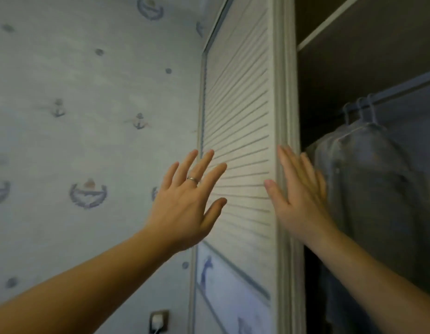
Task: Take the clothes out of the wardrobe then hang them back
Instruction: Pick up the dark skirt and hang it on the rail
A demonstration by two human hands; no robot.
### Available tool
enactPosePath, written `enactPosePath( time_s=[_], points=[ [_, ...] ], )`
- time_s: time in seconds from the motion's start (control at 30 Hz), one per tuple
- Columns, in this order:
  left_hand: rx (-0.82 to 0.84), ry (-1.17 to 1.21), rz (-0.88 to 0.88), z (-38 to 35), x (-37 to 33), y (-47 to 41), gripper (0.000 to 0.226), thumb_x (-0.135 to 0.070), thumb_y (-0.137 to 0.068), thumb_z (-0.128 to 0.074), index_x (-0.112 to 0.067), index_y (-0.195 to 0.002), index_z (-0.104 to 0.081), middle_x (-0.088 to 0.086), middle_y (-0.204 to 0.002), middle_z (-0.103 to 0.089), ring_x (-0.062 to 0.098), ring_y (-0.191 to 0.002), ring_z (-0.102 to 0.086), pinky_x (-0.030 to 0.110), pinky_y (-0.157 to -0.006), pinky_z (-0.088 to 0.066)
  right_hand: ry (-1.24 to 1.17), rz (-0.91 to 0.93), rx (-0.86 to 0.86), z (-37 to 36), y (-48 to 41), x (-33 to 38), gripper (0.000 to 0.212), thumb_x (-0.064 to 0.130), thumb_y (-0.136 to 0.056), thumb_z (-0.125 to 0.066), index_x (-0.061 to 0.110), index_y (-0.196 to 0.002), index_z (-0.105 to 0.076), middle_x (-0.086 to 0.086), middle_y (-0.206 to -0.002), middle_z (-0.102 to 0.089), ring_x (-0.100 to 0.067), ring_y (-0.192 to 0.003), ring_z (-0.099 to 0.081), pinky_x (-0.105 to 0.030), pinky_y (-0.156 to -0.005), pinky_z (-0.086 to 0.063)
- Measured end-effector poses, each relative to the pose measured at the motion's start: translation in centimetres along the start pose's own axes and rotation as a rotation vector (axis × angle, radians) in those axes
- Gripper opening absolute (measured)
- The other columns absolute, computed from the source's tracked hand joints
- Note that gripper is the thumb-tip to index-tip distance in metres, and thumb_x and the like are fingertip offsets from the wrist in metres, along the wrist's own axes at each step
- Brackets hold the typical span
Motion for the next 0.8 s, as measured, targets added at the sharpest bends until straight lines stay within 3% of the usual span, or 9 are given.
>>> enactPosePath(
  time_s=[0.17, 0.3, 0.4, 0.57, 0.8],
  points=[
    [0.109, -0.085, 0.217, 5.7, 8.9, 16.0, 0.067, -0.063, -0.099, -0.021, -0.033, -0.158, -0.011, -0.004, -0.167, 0.002, 0.023, -0.153, 0.010, 0.050, -0.123, -0.005, -0.205, 0.058, 0.271, -8.6, 8.8, 15.4, 0.069, 0.068, -0.089, -0.009, 0.044, -0.152, 0.008, 0.025, -0.159, 0.014, -0.005, -0.147, 0.020, -0.048, -0.120, 0.009],
    [0.225, -0.171, 0.397, 12.4, 14.5, 29.4, 0.070, -0.066, -0.098, -0.019, -0.034, -0.158, -0.007, -0.004, -0.167, 0.005, 0.023, -0.152, 0.014, 0.051, -0.122, -0.003, -0.367, 0.127, 0.463, -13.9, 16.3, 28.1, 0.068, 0.070, -0.089, -0.010, 0.048, -0.149, 0.014, 0.026, -0.158, 0.016, -0.007, -0.147, 0.020, -0.050, -0.119, 0.009],
    [0.324, -0.234, 0.535, 17.5, 17.1, 39.4, 0.070, -0.067, -0.097, -0.020, -0.032, -0.158, -0.013, -0.001, -0.167, -0.001, 0.025, -0.153, 0.009, 0.056, -0.121, -0.009, -0.471, 0.225, 0.601, -16.5, 21.7, 37.4, 0.068, 0.071, -0.088, -0.007, 0.050, -0.148, 0.016, 0.028, -0.157, 0.019, -0.007, -0.147, 0.020, -0.050, -0.119, 0.010],
    [0.451, -0.373, 0.841, 26.0, 18.6, 54.9, 0.072, -0.071, -0.096, -0.016, -0.039, -0.156, 0.006, -0.008, -0.164, 0.018, 0.020, -0.149, 0.025, 0.048, -0.121, 0.008, -0.712, 0.389, 0.815, -18.3, 29.7, 52.2, 0.069, 0.072, -0.087, -0.012, 0.050, -0.149, 0.011, 0.027, -0.158, 0.016, -0.007, -0.147, 0.020, -0.050, -0.119, 0.010],
    [0.579, -0.581, 1.305, 36.2, 16.8, 72.3, 0.073, -0.073, -0.095, -0.014, -0.041, -0.154, 0.016, -0.011, -0.161, 0.027, 0.018, -0.146, 0.032, 0.048, -0.121, 0.010, -0.967, 0.637, 1.081, -19.1, 41.1, 69.8, 0.069, 0.074, -0.086, -0.011, 0.052, -0.148, 0.010, 0.029, -0.157, 0.016, -0.006, -0.146, 0.022, -0.049, -0.118, 0.011]
  ],
)
Point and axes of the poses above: each hand's wrist, its own y-axis away from the middle knuckle, its own z-axis out of the back of the hand, x = y × z, the point moved 1 cm from there along -y, towards the middle knuckle
